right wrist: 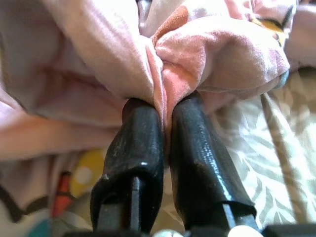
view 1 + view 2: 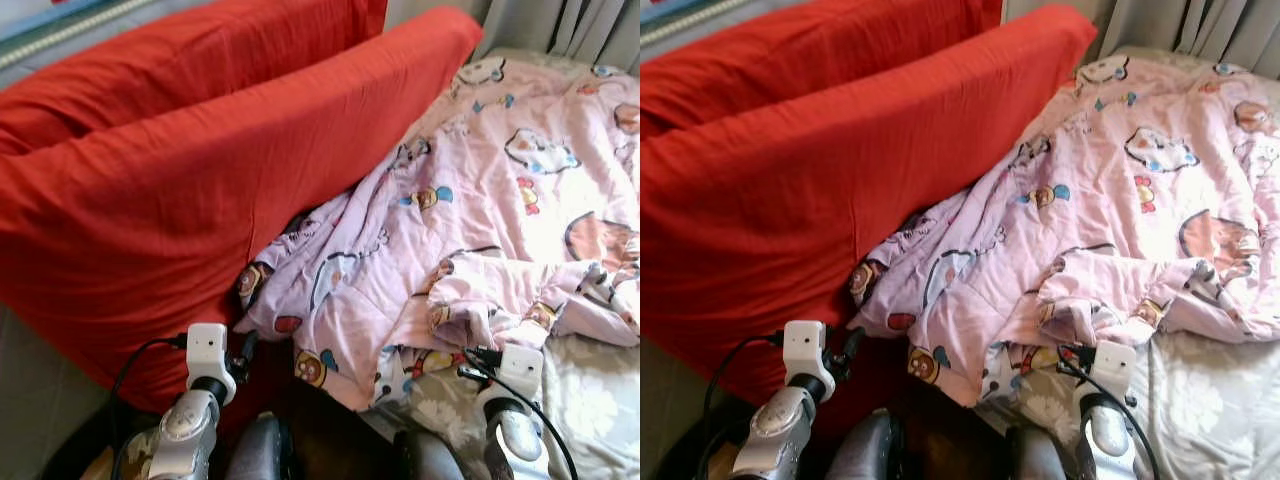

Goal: Clean up the room

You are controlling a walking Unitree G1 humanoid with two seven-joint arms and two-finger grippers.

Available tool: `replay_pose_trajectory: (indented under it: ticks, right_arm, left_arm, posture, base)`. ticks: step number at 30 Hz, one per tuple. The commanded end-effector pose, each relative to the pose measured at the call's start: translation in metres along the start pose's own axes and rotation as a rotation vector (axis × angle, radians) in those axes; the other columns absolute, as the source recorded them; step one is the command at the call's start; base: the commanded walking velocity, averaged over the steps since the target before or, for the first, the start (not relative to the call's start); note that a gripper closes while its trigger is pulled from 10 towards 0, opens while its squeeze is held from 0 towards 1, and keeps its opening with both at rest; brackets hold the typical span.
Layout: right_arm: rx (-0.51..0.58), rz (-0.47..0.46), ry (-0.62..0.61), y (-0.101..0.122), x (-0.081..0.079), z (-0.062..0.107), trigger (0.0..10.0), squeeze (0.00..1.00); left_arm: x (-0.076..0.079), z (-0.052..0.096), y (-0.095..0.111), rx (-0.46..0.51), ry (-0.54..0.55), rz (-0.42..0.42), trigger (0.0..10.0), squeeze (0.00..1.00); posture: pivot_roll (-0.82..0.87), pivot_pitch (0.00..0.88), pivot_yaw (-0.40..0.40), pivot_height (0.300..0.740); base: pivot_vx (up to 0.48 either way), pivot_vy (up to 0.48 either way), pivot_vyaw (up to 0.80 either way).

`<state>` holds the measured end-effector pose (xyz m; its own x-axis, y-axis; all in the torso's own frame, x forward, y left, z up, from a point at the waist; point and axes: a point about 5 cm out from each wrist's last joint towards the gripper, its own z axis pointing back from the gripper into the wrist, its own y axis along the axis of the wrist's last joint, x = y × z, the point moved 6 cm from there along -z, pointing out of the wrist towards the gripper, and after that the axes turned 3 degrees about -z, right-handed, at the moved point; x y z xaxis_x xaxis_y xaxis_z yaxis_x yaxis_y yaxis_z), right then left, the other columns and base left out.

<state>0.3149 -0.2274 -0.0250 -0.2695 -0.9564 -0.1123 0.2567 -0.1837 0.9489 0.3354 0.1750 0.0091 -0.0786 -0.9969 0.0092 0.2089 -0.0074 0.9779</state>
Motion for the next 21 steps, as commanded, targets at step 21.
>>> replay_pose_trajectory:
  ticks: [21]
  right_arm:
    - [0.040,-0.030,-0.020,0.003,0.003,0.003,10.0,0.00]
  left_arm:
    - [-0.038,0.037,-0.087,-0.319,0.139,0.063,10.0,0.00]
  posture:
    - [0.04,0.011,0.049,0.740]
  base:
    - [0.000,0.000,0.00]
